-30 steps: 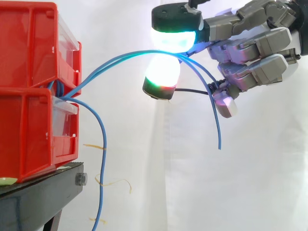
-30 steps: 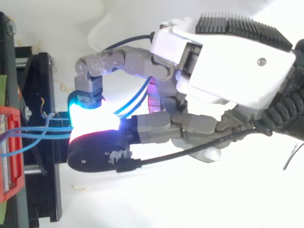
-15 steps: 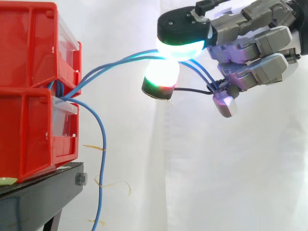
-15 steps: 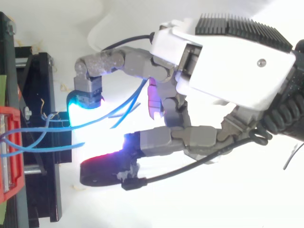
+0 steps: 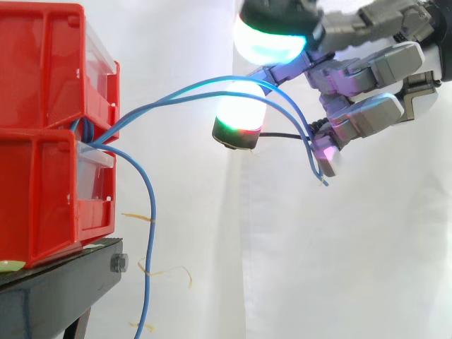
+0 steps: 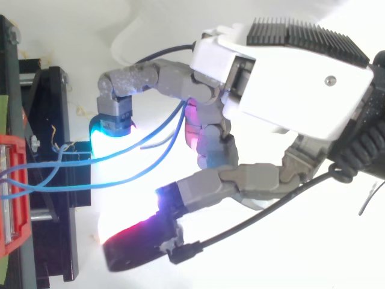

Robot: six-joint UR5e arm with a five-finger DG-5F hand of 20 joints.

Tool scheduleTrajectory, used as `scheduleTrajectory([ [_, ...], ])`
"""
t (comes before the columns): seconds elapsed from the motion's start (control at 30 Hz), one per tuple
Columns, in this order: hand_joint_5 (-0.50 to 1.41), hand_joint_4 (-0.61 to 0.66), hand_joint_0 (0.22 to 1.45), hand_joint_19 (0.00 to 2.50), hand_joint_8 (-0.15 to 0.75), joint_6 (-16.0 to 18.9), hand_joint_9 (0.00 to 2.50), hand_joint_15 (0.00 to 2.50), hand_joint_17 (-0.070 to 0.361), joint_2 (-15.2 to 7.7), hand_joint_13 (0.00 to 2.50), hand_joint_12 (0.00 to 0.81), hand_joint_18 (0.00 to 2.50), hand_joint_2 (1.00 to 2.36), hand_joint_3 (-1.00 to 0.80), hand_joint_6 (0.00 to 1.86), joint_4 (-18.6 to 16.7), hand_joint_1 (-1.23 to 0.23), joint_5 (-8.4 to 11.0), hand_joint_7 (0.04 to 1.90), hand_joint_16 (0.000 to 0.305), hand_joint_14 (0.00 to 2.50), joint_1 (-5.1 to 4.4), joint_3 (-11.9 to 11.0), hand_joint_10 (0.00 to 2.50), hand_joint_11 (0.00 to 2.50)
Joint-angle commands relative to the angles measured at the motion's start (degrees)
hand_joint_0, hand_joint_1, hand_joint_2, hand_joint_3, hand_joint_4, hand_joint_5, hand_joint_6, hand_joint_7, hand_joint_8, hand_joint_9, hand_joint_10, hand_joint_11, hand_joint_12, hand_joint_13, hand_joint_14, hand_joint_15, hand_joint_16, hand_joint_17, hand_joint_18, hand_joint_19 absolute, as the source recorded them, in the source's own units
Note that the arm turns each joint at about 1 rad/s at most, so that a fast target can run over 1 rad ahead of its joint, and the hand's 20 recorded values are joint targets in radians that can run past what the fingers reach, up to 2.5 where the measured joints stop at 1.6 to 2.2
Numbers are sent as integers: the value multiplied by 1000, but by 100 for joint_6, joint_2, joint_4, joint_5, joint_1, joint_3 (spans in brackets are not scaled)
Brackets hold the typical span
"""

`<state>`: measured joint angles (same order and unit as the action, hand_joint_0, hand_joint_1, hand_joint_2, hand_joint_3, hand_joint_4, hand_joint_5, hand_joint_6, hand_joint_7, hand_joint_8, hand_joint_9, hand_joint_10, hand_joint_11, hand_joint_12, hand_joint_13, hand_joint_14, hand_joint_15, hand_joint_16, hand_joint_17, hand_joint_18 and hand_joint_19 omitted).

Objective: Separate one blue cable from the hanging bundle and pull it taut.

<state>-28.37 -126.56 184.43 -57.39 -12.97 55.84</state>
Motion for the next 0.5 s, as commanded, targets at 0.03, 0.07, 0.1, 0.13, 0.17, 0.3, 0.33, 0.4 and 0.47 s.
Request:
scheduleTrajectory([
  [0.03, 104, 261, 311, 637, 229, -2, 2192, 968, 185, 0, 1783, 476, 1289, 1000, -500, 506, -4, -349, 0, 1193, 82, 23, -4, 5, 33, 869],
  [0.07, 110, 224, 318, 634, 223, -2, 2209, 953, 183, 0, 1789, 465, 1285, 1000, -500, 506, -4, -262, 0, 1188, 82, 23, -4, 5, 33, 859],
  [0.1, 112, 210, 329, 640, 217, -2, 2227, 955, 181, 0, 1793, 462, 1277, 1000, -500, 505, -4, -226, 0, 1179, 80, 23, -4, 5, 31, 858],
  [0.13, 118, 173, 353, 651, 199, -2, 2245, 951, 175, 8, 1804, 450, 1257, 1000, -500, 506, -4, -176, 0, 1168, 78, 23, 5, 5, 33, 842],
  [0.17, 123, 141, 408, 682, 185, -2, 2263, 973, 161, 8, 1807, 425, 1196, 1000, -500, 505, -4, -135, 0, 1177, 71, 23, -4, 5, 34, 875],
  [0.3, 125, 102, 508, 758, 152, -2, 2275, 1005, 130, 8, 1786, 374, 1089, 1000, -500, 505, -4, -182, 0, 1189, 58, 25, -4, 5, 35, 926],
  [0.33, 125, 93, 528, 761, 155, -2, 2274, 1019, 126, 8, 1779, 368, 1069, 1000, -500, 505, -4, -224, 0, 1190, 56, 26, -4, 5, 37, 950],
  [0.4, 124, 93, 553, 775, 152, -2, 2276, 1027, 120, 0, 1775, 355, 1054, 1000, -500, 505, -4, -294, 0, 1198, 53, 27, -4, 5, 37, 971],
  [0.47, 125, 86, 585, 784, 146, -2, 2282, 1036, 114, 0, 1774, 344, 1043, 1000, -500, 505, -4, -371, 0, 1188, 51, 28, -4, 5, 37, 982],
])
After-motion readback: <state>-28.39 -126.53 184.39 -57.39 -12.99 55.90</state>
